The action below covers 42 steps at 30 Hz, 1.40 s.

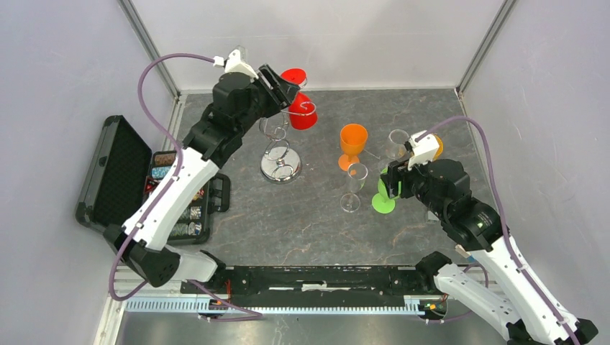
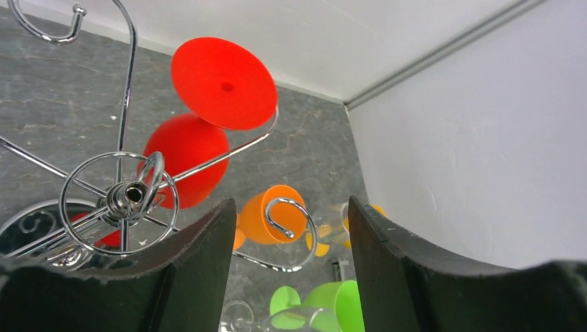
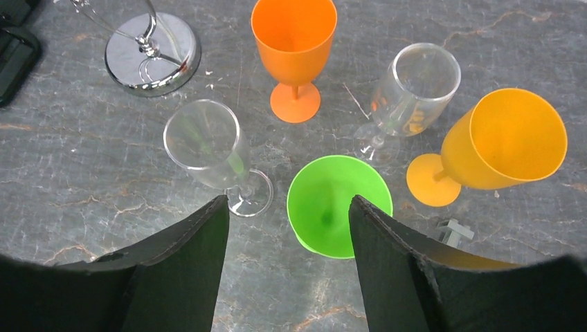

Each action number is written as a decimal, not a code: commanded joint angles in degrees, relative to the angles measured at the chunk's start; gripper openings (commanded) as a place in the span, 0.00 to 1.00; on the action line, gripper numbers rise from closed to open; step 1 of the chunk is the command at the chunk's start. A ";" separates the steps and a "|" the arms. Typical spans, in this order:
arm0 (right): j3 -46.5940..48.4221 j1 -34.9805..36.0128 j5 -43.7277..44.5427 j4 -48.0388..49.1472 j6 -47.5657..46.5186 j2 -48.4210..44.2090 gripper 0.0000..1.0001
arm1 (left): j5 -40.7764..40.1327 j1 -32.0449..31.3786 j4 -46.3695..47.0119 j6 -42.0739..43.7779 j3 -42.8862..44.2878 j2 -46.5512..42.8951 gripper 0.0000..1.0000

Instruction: Take the wine glass off the wine glass rack

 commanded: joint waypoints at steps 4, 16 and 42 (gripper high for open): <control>-3.22 -0.28 1.33 3.82 0.58 -2.65 0.70 | -20.28 -5.80 5.02 -1.84 2.95 3.59 0.65; -4.41 -0.28 4.70 5.42 1.06 -4.48 0.71 | -26.96 -7.04 10.70 -1.30 3.32 10.29 0.58; -4.76 -0.23 4.04 6.32 1.84 -6.02 0.71 | -33.23 -5.98 6.84 -7.49 10.03 17.00 0.62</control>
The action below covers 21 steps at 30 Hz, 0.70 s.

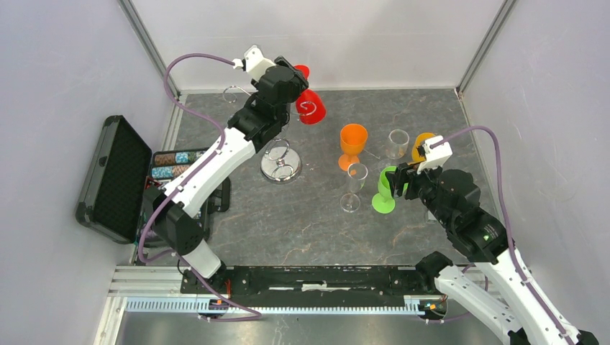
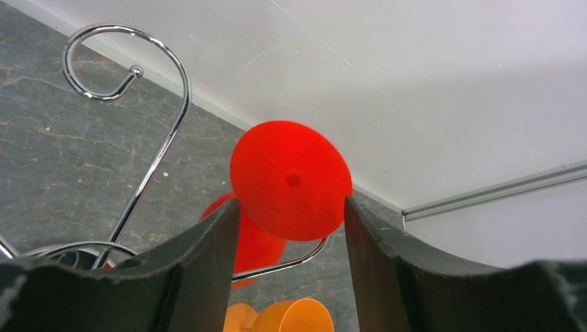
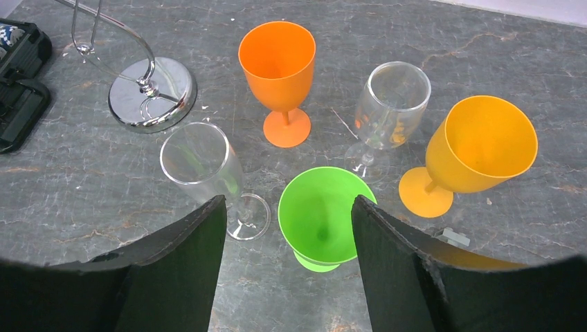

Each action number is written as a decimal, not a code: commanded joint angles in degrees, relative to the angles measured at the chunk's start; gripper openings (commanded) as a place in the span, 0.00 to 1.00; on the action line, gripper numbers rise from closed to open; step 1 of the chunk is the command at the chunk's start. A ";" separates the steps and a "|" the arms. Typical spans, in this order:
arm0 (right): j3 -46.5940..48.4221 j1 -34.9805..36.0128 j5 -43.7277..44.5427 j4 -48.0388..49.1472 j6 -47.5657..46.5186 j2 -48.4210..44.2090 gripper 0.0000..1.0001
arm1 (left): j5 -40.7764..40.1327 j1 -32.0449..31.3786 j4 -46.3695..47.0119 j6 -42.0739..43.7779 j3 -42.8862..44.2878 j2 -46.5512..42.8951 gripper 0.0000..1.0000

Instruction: Take the wine glass off the wine glass rack

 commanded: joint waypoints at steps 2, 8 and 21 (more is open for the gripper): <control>-0.28 -0.28 0.74 1.84 -0.03 -0.37 0.71 | -1.56 0.30 -1.96 -3.23 4.52 1.01 0.64; -0.45 -0.23 0.66 2.07 -0.28 -0.33 0.71 | -2.05 0.38 -2.71 -2.28 4.76 0.90 0.66; -1.66 -0.28 0.22 2.78 0.15 -0.99 0.71 | 1.43 1.34 -2.77 -6.57 5.63 3.08 0.57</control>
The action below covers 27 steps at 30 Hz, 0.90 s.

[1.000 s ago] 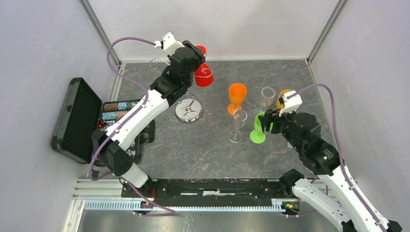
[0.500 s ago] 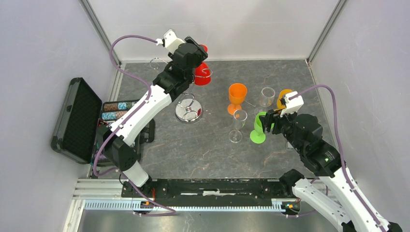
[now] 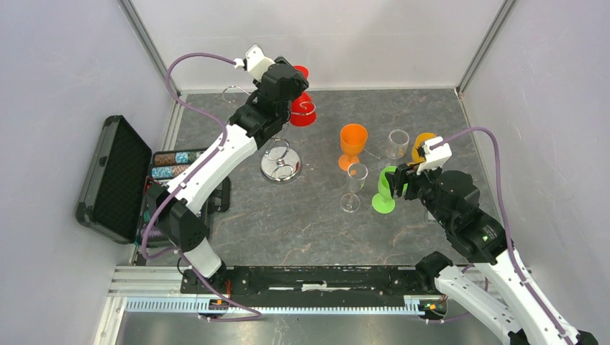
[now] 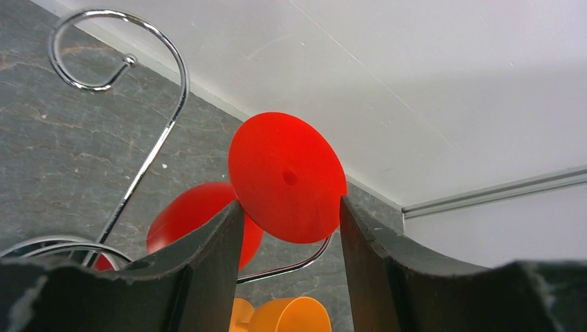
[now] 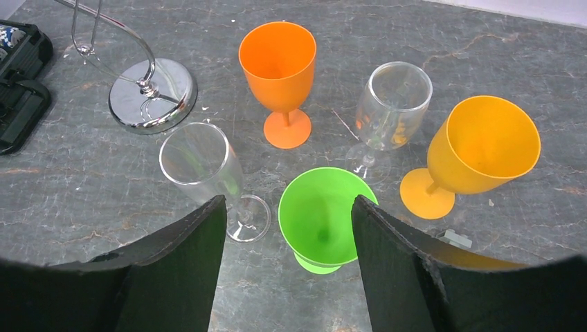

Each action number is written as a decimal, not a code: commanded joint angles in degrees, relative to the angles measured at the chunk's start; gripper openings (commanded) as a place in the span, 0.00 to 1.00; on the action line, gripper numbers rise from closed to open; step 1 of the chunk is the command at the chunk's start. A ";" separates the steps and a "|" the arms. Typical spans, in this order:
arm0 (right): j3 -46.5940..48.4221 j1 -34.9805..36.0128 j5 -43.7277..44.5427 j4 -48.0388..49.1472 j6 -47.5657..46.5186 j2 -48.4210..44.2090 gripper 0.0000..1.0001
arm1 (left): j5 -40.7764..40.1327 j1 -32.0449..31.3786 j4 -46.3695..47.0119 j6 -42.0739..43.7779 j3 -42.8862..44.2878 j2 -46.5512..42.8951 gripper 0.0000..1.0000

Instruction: Take the wine glass off the wine glass rack

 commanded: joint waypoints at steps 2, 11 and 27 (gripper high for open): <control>-0.81 -0.28 0.15 2.22 0.21 -0.52 0.71 | 1.86 0.87 0.89 -5.28 3.11 1.59 0.55; -1.18 -0.28 0.03 2.54 0.42 -0.79 0.71 | 2.74 1.20 1.67 -5.57 1.99 -0.60 0.24; -1.71 -0.27 -0.43 3.15 0.83 -0.98 0.70 | 2.03 1.20 2.28 -1.87 1.37 -2.43 0.28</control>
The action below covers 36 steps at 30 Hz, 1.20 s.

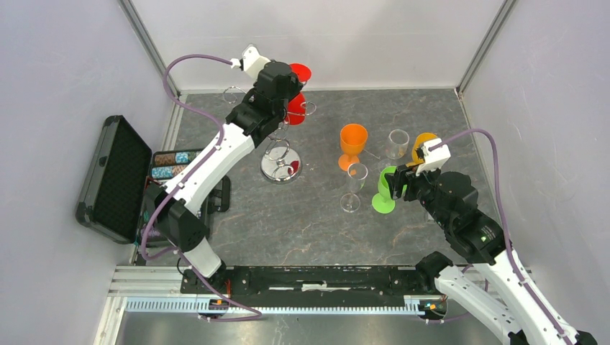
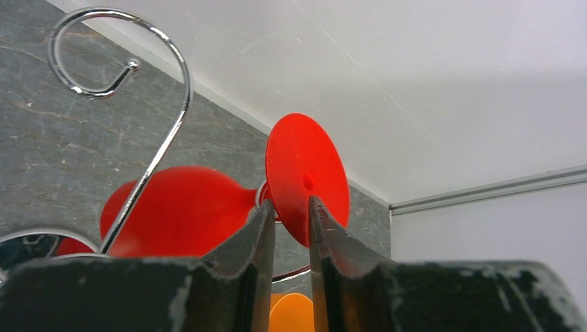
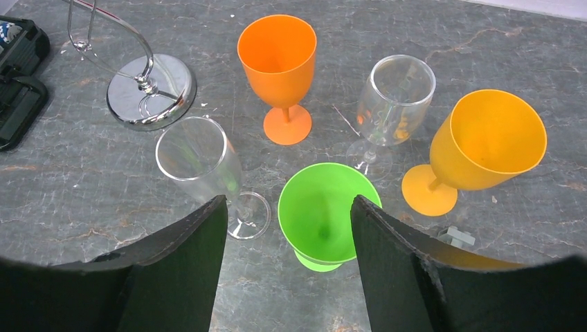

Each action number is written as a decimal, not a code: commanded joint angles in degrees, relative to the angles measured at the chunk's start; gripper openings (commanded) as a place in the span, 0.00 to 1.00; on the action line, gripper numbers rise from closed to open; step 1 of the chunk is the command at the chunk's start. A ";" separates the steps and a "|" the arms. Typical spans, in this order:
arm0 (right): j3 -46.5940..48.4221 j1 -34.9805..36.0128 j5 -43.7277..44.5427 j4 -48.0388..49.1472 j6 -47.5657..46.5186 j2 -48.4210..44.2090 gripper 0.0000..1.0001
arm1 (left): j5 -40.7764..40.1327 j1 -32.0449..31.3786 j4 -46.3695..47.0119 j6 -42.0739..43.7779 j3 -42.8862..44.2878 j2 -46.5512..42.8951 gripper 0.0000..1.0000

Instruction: Take the wine glass off the wine glass rack

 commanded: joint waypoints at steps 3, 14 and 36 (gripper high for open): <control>-0.52 -0.28 -0.35 2.53 0.60 -0.28 0.71 | -0.85 0.00 4.38 1.99 0.41 -2.71 0.26; -0.53 -0.28 -0.01 2.50 0.40 -0.44 0.70 | 3.85 1.49 7.51 -1.50 -2.22 -3.45 0.02; -0.62 -0.32 -0.41 3.05 0.79 -0.16 0.70 | 24.08 6.87 8.99 -7.51 -4.98 -6.99 0.02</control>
